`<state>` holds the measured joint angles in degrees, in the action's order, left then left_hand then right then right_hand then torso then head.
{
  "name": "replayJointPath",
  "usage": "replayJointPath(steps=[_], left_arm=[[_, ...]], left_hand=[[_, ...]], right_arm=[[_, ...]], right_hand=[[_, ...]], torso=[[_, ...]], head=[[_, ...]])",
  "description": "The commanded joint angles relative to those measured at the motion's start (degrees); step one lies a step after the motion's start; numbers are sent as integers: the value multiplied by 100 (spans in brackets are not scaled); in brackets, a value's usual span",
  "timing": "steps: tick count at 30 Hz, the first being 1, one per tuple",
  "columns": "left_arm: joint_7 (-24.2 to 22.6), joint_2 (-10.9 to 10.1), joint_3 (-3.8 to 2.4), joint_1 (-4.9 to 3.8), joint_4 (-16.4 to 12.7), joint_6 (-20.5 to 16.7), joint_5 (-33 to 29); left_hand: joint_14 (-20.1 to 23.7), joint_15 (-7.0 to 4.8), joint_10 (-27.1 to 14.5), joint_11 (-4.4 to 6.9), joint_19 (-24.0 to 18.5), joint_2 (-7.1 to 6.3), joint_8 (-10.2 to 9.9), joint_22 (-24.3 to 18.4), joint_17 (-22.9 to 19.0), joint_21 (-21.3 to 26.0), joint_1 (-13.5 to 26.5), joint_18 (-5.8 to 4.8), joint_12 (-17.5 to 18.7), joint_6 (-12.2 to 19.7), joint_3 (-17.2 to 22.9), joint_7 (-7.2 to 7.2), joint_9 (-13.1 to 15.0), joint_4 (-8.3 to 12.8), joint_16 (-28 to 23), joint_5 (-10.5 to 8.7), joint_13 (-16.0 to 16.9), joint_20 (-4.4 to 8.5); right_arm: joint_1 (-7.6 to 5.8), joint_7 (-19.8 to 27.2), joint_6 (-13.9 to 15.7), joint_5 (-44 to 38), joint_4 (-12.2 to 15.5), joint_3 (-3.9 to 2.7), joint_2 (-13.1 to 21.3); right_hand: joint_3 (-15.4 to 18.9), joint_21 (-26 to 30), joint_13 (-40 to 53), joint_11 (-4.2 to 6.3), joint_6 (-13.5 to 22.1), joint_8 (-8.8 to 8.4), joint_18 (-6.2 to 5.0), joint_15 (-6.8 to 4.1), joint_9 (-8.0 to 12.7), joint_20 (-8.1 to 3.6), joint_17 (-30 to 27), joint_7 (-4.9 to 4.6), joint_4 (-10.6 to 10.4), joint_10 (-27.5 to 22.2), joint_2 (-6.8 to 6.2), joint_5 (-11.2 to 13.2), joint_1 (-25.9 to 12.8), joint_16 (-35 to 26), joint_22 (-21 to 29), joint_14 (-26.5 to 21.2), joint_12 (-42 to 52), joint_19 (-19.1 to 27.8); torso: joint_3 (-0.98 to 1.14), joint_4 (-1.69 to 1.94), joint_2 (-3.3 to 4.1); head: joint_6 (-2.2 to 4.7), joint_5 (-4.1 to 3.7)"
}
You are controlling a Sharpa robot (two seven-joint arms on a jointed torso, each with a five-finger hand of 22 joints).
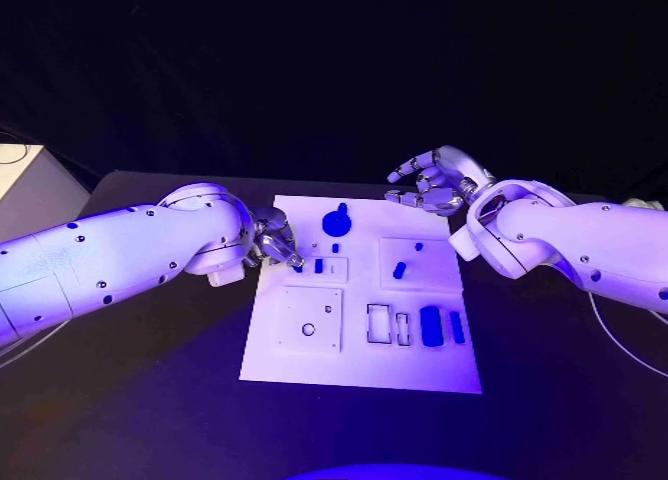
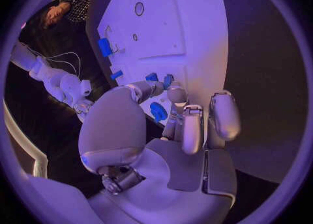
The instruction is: Assemble the parts on the task board
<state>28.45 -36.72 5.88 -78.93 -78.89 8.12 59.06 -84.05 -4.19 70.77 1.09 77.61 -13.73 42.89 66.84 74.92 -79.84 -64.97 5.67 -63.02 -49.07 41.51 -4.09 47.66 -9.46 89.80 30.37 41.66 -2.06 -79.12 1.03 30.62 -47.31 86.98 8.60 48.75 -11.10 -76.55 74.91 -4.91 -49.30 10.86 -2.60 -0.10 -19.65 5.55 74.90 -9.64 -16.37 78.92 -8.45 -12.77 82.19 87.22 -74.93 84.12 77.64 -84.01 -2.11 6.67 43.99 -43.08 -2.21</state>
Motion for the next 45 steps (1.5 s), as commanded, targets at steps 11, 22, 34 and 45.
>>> replayJointPath(steps=[11,22,34,45], left_arm=[[-19,36,9,28,42,230,80],[-43,62,9,29,63,316,84],[-43,114,9,40,91,339,87],[-40,162,18,60,118,395,78]], left_hand=[[-595,-31,16,11,38,67,21,13,1508,-25,10,-82,14,-108,1014,84,3,1037,20,39,-25,13],[-595,-31,16,12,42,66,20,21,1508,-28,10,-84,16,-108,1015,84,3,1041,20,39,-26,13],[-595,-32,15,13,45,65,18,27,1508,-31,8,-85,21,-110,1017,85,3,1047,20,40,-30,15],[-595,-31,49,11,48,66,14,31,1508,-32,40,-87,-5,-119,998,84,5,1031,20,35,18,16]], right_arm=[[-1,39,-57,0,4,-3,5],[-1,39,-59,0,5,-3,6],[-1,40,-56,1,16,-3,13],[-1,41,-55,3,23,-3,24]], right_hand=[[-30,33,380,16,29,0,-73,31,8,37,1088,-10,4,-39,-4,-26,-70,-17,-430,465,-31,-69],[-30,33,380,16,29,0,-73,31,8,37,1088,-10,4,-39,-4,-26,-70,-17,-430,465,-31,-69],[-30,33,380,16,29,0,-73,31,8,37,1088,-10,4,-39,-4,-26,-70,-17,-430,465,-31,-69],[-30,33,380,16,29,0,-73,31,8,37,1088,-10,4,-39,-4,-26,-70,-17,-430,465,-31,-69]], torso=[[0,2,-1],[0,-2,2],[2,-2,2],[2,1,-3]], head=[[-43,-4],[-65,-17],[-85,-25],[-113,-37]])
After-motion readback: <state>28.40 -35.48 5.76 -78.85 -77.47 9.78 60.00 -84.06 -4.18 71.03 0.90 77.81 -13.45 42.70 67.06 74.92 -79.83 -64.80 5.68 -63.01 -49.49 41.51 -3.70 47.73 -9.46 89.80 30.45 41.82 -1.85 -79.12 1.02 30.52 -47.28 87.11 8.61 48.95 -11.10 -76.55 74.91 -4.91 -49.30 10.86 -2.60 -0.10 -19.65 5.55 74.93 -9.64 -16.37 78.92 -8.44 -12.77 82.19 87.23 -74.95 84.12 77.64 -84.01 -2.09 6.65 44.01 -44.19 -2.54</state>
